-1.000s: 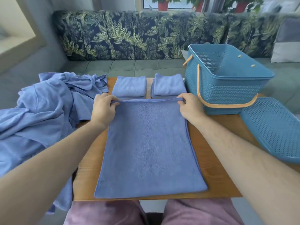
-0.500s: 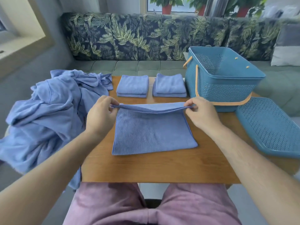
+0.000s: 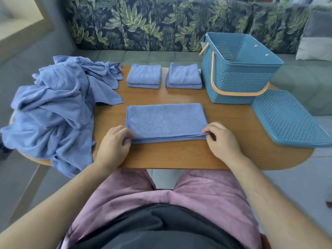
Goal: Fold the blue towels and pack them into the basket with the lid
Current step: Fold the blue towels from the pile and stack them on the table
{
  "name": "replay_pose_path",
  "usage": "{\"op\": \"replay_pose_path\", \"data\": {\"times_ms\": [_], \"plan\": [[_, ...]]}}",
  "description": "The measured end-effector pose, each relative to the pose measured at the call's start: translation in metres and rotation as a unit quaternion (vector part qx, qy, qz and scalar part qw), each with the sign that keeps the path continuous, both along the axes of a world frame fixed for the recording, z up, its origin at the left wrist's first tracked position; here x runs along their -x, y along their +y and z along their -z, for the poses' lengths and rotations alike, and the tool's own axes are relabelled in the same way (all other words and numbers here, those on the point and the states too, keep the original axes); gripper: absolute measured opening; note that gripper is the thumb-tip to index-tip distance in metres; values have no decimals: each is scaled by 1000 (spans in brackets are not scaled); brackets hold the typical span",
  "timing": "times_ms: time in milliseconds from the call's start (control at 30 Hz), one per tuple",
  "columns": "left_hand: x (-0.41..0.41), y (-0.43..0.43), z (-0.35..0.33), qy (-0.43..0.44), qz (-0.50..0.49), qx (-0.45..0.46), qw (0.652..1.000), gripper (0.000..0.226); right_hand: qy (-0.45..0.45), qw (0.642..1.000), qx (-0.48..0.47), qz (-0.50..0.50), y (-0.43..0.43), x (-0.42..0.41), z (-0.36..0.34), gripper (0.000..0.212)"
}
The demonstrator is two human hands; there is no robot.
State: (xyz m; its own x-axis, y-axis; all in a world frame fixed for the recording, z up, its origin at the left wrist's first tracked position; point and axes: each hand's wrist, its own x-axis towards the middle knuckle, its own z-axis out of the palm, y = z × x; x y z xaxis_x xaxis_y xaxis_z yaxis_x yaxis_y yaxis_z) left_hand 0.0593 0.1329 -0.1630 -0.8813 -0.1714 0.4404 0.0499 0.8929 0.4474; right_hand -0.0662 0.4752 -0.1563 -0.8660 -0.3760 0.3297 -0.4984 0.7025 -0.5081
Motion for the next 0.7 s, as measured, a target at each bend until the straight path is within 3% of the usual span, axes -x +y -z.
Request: {"op": "replay_pose_path", "data": {"times_ms": [133, 267, 400, 467, 567, 700], "plan": [[-6, -18, 7, 6, 64, 18, 998, 9, -3, 999, -42, -30, 7, 0, -2, 21], [-6, -27, 10, 2, 50, 46, 998, 13, 29, 997, -59, -47, 11, -1, -1, 23], [-3, -14, -4, -13, 12, 46, 999, 16, 59, 996, -65, 2, -1, -9, -5, 22], [18, -3, -15, -14, 55, 46, 997, 15, 76, 993, -76, 45, -26, -13, -11, 33], [80, 19, -26, -50, 180, 46, 981, 31, -27, 983, -158, 93, -84, -18, -20, 55], [161, 44, -27, -138, 273, 152, 940, 44, -159, 948, -247, 123, -138, -13, -6, 71]]}}
